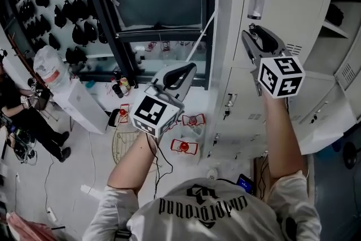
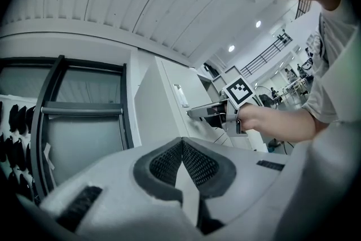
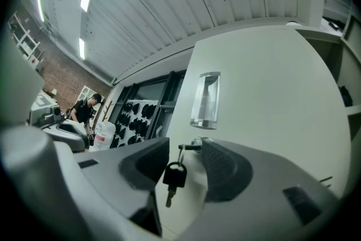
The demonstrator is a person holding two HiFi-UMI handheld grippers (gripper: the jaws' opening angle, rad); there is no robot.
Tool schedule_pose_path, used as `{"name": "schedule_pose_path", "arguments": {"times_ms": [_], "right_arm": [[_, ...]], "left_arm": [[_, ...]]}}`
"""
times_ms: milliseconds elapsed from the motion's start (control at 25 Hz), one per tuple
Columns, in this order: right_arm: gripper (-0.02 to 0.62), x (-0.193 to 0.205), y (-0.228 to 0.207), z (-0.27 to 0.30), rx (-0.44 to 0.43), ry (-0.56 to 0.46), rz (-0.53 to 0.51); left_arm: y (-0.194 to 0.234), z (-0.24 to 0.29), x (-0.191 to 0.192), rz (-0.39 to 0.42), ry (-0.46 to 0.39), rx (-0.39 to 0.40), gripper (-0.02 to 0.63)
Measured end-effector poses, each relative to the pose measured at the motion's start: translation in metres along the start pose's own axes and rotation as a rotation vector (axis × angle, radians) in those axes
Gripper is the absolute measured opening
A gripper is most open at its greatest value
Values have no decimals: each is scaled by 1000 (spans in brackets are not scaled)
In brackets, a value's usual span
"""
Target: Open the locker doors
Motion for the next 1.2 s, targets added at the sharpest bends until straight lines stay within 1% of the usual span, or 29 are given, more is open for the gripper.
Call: {"name": "schedule_pose_path", "arguments": {"times_ms": [80,160,360,600,880,1200], "right_arm": [[151,2,-2,1,12,1,-3],[111,2,-4,2,25,2,-7],[114,1,-4,0,28,3,-14],[114,-4,0,-14,19,5,-18],[110,-15,6,-49,26,12,-22],[103,-27,6,-95,45,20,-45]], "left_arm": [[2,2,2,-3,-2,-3,8],[5,2,2,-7,-5,-8,8],[6,2,2,-15,-11,-15,8],[-4,-2,-1,-22,-16,-6,8],[-29,-8,-9,-31,-24,31,8],[-60,-10,-12,-60,-29,78,8]]}}
Point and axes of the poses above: the fingertips, and each gripper's own axes: z forward along the fingers, y to its left, x out of its underside, the point moved 6 cm from there along -z, backward along the fingers, and after that the axes turned 9 degrees about -z, right-handed, at the moved point
